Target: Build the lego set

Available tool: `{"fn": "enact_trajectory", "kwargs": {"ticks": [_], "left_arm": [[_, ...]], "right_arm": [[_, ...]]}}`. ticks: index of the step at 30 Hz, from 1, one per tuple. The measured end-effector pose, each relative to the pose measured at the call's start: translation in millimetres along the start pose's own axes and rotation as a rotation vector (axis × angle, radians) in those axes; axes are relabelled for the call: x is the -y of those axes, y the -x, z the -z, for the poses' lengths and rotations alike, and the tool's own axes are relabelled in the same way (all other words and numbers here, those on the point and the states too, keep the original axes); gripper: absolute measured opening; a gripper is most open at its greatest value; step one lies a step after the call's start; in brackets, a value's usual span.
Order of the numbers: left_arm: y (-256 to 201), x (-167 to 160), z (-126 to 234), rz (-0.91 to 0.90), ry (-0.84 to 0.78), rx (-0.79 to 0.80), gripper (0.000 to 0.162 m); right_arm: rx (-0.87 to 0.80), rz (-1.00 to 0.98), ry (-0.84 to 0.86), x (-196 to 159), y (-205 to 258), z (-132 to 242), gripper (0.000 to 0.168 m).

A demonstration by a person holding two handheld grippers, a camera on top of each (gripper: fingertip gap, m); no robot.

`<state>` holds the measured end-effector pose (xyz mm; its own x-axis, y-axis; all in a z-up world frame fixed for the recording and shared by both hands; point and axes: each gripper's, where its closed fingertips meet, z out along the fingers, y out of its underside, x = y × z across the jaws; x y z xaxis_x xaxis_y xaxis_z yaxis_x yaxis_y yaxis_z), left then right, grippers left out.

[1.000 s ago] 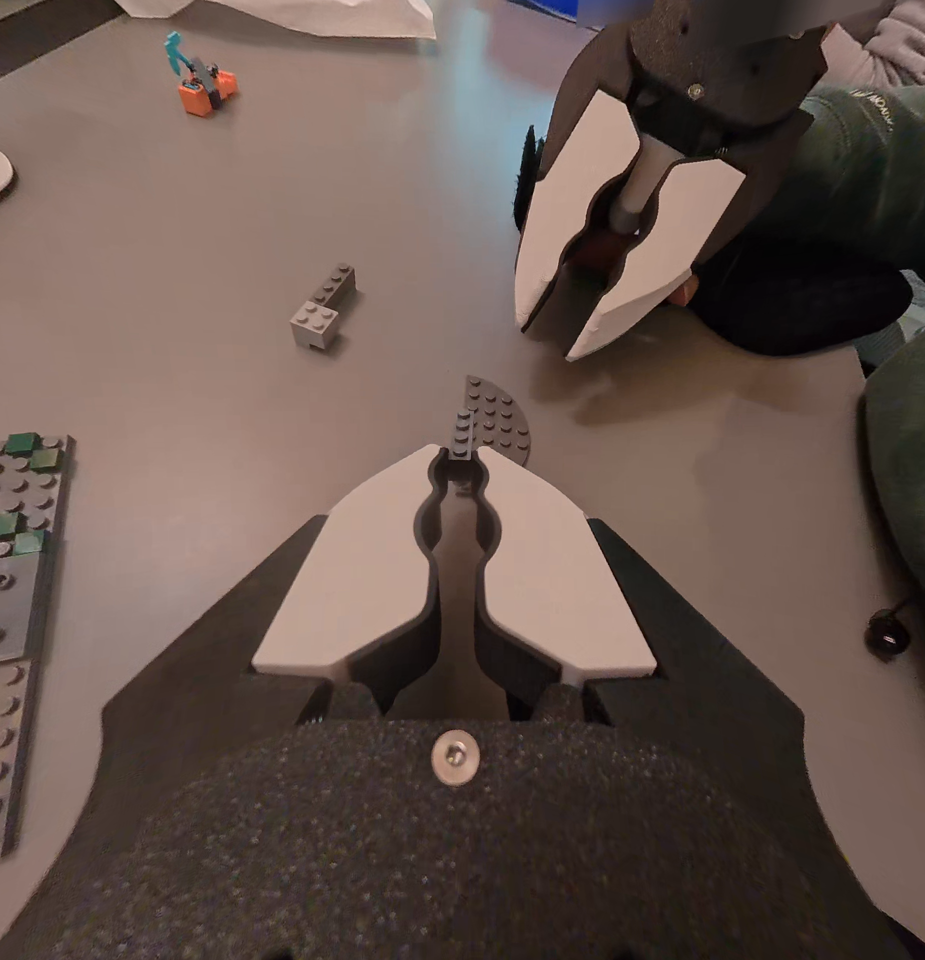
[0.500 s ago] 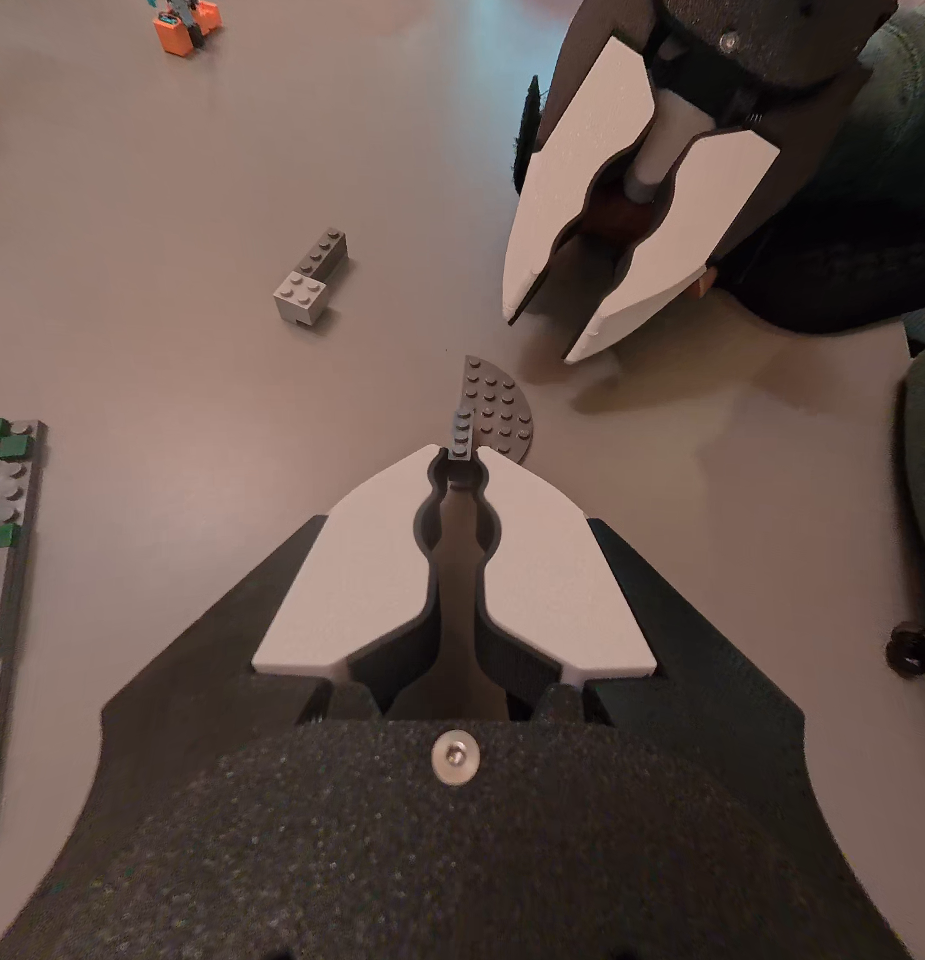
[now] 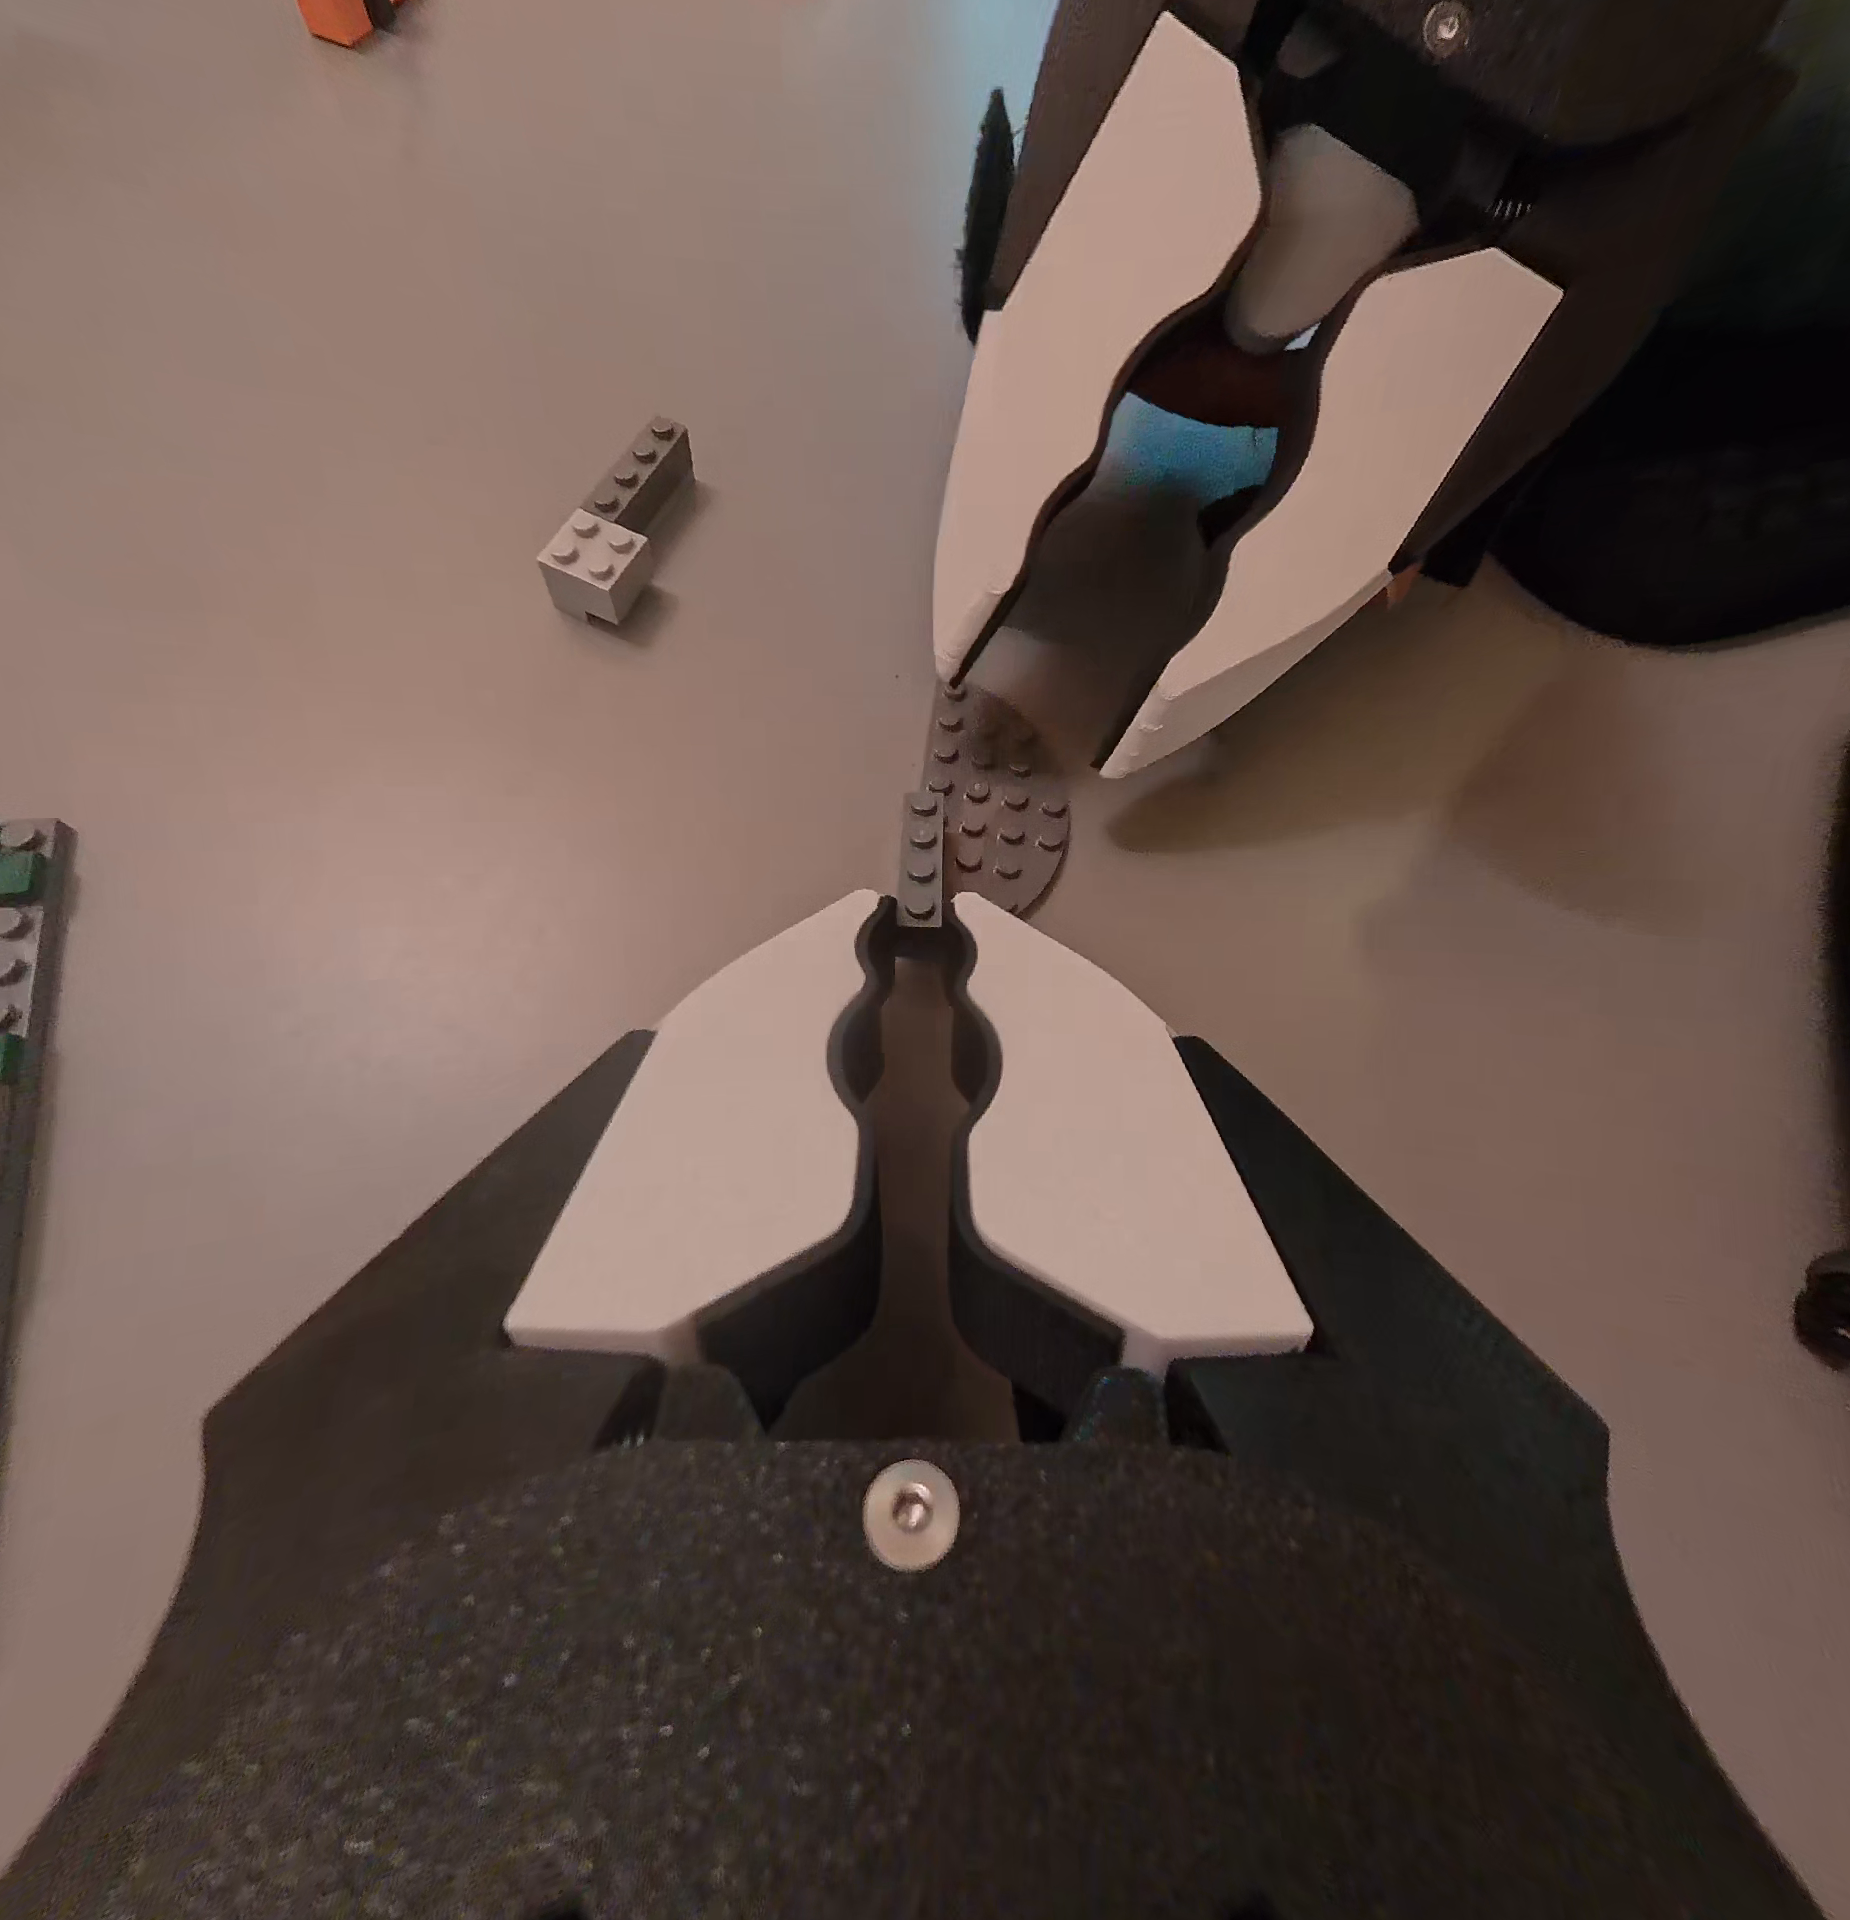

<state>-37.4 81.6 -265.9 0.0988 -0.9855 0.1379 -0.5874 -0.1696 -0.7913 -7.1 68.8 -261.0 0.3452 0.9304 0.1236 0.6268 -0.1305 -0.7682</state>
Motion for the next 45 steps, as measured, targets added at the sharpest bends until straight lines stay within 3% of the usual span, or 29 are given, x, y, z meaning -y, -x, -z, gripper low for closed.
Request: {"fn": "enact_trajectory", "kwargs": {"ticks": [15,45], "left_arm": [[0.1,-2.8,-2.2,-0.002,0.019,0.006,0.008],[-1.2,-1.6,-2.3,-0.014,0.015,0.023,0.008]], "right_arm": [[0.067,0.043,0.067,2.3,-0.2,-14.0,0.036],[0.129,0.055,0.134,-4.1,2.3,-19.7,0.032]]}}
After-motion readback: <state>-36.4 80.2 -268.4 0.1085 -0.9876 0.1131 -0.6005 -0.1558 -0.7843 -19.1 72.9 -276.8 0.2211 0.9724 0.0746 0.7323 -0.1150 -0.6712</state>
